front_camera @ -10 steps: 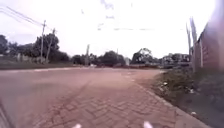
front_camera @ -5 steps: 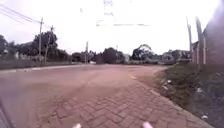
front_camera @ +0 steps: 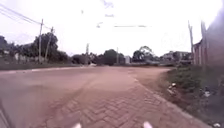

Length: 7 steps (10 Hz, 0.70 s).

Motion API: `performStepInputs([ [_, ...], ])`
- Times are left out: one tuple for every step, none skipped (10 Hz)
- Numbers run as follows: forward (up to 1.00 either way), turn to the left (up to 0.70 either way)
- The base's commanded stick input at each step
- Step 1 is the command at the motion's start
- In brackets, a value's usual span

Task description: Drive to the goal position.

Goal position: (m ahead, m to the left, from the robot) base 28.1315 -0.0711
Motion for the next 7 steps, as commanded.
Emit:
performStepInputs([
  [0.5, 0.0],
  [0.5, 0.0],
  [0.5, 0.0],
  [0.5, 0.0],
  [0.5, 0.0],
  [0.5, 0.0],
  [0.5, 0.0],
])
